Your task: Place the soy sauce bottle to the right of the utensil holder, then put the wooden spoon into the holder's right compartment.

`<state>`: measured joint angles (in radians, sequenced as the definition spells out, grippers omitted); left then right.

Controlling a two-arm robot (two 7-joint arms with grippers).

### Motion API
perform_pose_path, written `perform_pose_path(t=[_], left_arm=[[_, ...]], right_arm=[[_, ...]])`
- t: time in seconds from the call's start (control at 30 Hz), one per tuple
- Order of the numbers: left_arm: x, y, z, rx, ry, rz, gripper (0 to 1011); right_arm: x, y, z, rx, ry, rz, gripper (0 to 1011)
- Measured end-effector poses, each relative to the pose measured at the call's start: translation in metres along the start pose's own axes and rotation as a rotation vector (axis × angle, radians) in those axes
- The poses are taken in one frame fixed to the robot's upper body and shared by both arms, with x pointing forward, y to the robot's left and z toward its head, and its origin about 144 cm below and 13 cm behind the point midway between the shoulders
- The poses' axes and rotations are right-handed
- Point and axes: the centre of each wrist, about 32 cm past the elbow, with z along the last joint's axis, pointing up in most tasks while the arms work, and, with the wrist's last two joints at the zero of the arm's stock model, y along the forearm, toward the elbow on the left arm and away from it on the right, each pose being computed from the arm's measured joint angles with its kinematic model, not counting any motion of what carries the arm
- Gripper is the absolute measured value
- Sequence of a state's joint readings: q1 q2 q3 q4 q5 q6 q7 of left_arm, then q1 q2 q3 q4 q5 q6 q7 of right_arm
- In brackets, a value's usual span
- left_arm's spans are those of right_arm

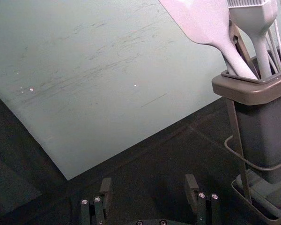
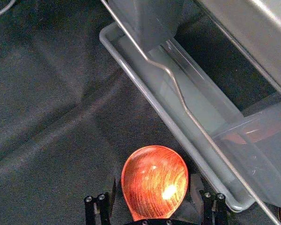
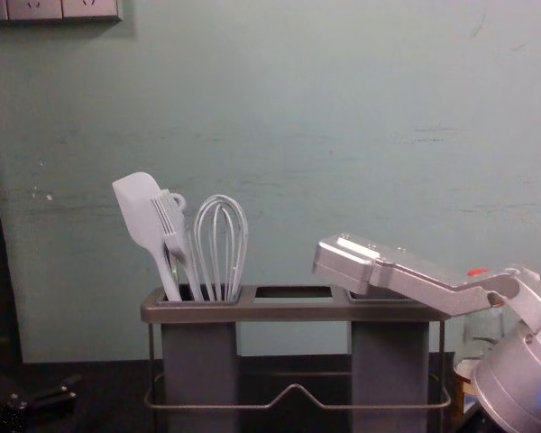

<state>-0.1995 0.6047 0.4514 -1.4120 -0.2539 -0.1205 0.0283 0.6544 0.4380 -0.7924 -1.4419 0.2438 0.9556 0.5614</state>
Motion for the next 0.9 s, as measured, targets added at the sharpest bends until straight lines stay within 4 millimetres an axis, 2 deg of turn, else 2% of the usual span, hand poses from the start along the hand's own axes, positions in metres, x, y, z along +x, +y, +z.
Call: perform_pose_path(t=[0.23, 0.9], left_arm=[[0.0, 0.0, 0.0, 0.0, 0.0, 0.0, 1012], [0.0, 0.0, 0.0, 0.0, 0.0, 0.0, 1011]], right_arm=[[-0.0023, 0.0006, -0.0051, 0.028, -0.012, 0.002, 1002], [-0.0016, 0.0005, -0.0037, 0.019, -0.005, 0.001, 1002]])
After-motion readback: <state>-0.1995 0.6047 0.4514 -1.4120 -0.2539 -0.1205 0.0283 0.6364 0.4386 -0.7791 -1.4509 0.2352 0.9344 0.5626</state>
